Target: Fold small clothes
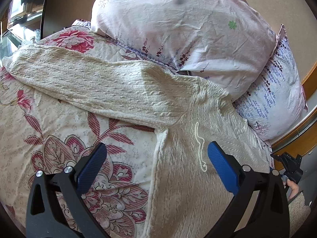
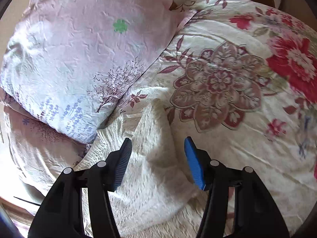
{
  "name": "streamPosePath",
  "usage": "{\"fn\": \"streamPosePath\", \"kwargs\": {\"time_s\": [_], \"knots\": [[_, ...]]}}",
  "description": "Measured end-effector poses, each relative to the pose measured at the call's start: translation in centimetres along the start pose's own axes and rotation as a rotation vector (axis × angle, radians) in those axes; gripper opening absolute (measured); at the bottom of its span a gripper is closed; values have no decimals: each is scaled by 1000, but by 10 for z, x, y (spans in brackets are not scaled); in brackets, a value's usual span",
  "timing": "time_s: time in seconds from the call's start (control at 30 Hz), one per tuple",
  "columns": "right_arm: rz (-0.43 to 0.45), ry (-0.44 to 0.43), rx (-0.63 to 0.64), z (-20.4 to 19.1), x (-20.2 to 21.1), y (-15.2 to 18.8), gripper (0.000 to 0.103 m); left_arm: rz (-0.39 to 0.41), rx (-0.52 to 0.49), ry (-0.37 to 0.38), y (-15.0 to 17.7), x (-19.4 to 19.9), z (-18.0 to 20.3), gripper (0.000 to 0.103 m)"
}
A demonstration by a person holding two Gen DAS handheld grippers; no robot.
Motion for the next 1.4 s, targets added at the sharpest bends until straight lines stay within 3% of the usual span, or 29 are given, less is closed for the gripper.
{"fn": "streamPosePath", "kwargs": {"time_s": [0.03, 0.07, 0.1, 0.23, 0.33, 0.47, 0.53, 0.7, 0.87, 0.97, 1.03, 1.1, 1.17, 1.23, 1.4], "knots": [[-17, 20, 22, -6, -10, -3, 53, 3, 4, -8, 1, 2, -2, 101], [-36, 44, 47, -10, -18, -5, 23, 7, 9, -16, 1, 4, -5, 101], [-57, 56, 81, -14, -25, -5, 6, 12, 16, -23, 1, 7, -8, 101], [51, 140, 106, -9, -24, -17, 7, 35, 36, -49, -1, 16, -17, 101], [16, 149, 30, 8, -32, -20, 10, 37, 41, -61, -2, 18, -20, 101], [100, 122, 94, -2, -2, -10, 41, 36, 30, -68, -4, 17, -21, 101], [150, 56, 184, -24, 17, 6, 42, 28, 21, -70, -6, 13, -20, 101], [74, -110, 558, -118, 19, 95, 42, 18, -9, -88, -13, 6, -18, 101], [-30, -183, 852, -190, 2, 203, 42, -1, -1, -120, -22, 9, -29, 101], [-49, -184, 969, -209, -4, 246, 42, 26, 52, -124, -28, 18, -45, 101], [-93, -112, 1058, -211, -19, 272, 43, 41, 107, -113, -32, 22, -57, 101], [-24, -81, 1135, -212, -18, 285, 47, 58, 178, -93, -35, 24, -69, 101], [-34, -91, 1131, -212, -12, 287, 47, 69, 252, -70, -38, 25, -79, 101], [-85, -160, 1037, -208, -1, 279, 48, 81, 313, -43, -41, 24, -86, 96], [-69, -201, 901, -186, 30, 255, 61, 83, 439, 9, -44, 11, -97, 86]]}}
Point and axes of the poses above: each gripper's, at about its wrist camera, not at the fingertips, and x roughly against the way its jaws point, z to its right, y to its underside, the point moved 6 cm from there along -x, roughly the way its jaws point, and after that the axes turned 11 degrees about y, right-handed, at the moved point
